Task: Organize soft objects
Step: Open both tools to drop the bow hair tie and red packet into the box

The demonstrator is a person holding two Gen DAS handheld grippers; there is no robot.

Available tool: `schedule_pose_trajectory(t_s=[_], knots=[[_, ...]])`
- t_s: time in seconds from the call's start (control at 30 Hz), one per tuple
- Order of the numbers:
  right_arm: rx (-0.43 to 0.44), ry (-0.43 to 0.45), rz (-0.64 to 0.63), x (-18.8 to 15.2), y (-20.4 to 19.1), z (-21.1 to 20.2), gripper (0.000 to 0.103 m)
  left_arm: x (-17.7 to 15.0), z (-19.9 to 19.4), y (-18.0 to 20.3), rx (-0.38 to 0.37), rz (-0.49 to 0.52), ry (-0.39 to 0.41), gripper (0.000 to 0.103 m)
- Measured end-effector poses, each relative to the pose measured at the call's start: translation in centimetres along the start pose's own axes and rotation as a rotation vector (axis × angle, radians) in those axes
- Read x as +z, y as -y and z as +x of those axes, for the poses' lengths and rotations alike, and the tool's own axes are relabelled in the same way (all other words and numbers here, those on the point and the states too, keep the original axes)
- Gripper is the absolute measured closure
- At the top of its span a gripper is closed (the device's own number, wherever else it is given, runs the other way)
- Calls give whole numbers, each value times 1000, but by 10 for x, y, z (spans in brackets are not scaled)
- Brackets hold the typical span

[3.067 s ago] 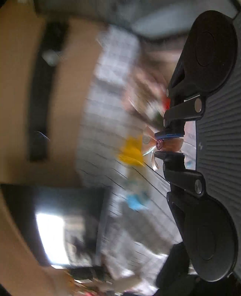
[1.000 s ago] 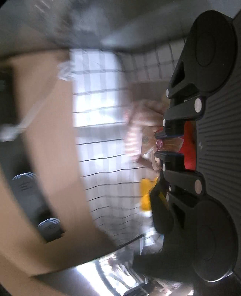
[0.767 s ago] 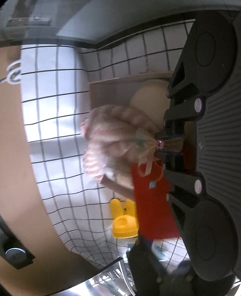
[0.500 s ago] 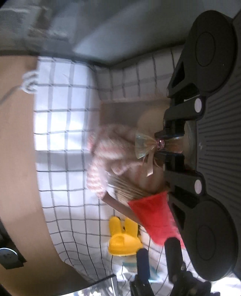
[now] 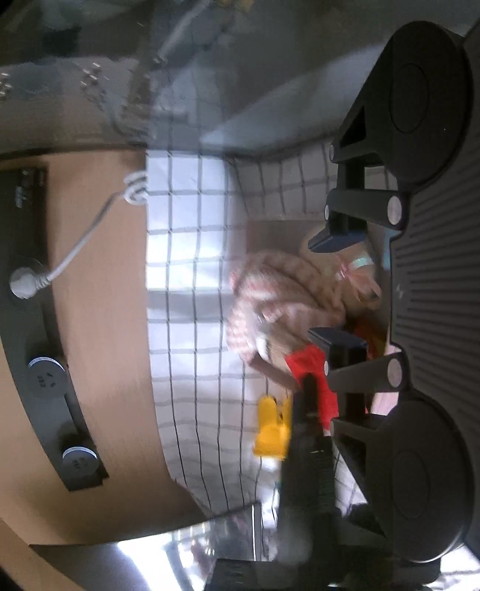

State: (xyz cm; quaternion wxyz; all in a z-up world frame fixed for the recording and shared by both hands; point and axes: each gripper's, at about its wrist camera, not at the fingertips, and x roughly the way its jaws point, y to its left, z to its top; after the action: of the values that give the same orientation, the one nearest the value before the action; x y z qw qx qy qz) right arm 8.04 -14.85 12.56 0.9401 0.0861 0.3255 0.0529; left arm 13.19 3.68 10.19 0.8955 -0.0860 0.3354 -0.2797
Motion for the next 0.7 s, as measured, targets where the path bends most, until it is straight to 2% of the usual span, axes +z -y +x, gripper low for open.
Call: schedule_pose_trajectory(t_s=[0.13,0.23,0.33,0.37,0.4,0.43,0.5,0.6,0.7], knots=[[78,-30,43,-3,-7,15,58,-13,-38,-16,40,-88,20,68],[122,-50,90,-3,-13,43,58,-34,-66,-23,68,-131,-8,68],[152,-107,135,-4,-16,79,60,-51,-85,-29,90,-168,-34,68],[170,-123,148,-6,-17,88,65,-58,-92,-31,97,-183,-39,68],[198,-127,165,-6,-16,92,88,-63,-98,-32,102,-195,-41,68],[225,-134,177,-5,-16,92,101,-68,-103,-34,107,-208,-43,68],[276,-127,163,0,-20,84,102,-78,-112,-38,114,-233,-47,68],[229,-57,76,11,-28,61,103,-92,-120,-43,119,-267,-51,68],[125,12,26,24,-20,44,103,-100,-122,-45,119,-297,-50,68]])
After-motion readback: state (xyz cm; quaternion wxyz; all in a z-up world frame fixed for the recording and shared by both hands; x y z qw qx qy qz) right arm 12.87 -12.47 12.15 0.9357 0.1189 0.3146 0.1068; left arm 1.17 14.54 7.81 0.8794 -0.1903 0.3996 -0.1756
